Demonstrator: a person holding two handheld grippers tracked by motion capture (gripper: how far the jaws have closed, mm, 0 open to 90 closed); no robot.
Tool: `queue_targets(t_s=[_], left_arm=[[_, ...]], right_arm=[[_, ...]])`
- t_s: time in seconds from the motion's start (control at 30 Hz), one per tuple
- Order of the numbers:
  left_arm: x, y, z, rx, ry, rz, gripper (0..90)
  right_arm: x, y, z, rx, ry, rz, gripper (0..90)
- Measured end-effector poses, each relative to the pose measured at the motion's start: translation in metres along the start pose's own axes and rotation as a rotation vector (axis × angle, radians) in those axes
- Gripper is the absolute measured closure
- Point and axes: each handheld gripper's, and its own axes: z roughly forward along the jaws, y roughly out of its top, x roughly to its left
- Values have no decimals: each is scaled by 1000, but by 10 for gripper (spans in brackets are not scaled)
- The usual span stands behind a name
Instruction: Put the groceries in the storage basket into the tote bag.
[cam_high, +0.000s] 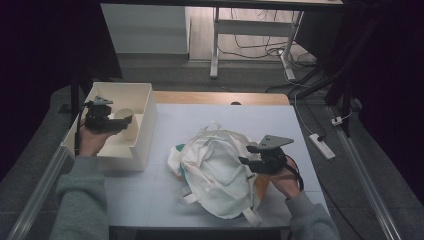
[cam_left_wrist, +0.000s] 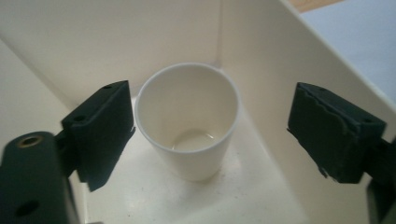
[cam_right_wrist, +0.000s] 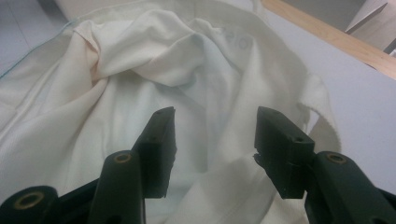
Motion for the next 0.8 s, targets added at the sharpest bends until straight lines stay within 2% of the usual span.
queue_targets(t_s=[0.2,0.3,0.43,0.67,0.8], left_arm=[[10,-3,25,51,-2,-46,55],[14,-4,34,64,-21,-66,33],[14,-4,46,89,-12,-64,27],[13,-4,64,113,2,-51,65],[13,-4,63,96,-5,-50,186]], right_arm=[[0,1,5,14,4,-12,481],[0,1,5,16,3,-12,481],[0,1,5,13,-2,-11,481],[1,1,5,18,-6,-19,480],[1,1,5,23,-9,-23,480]])
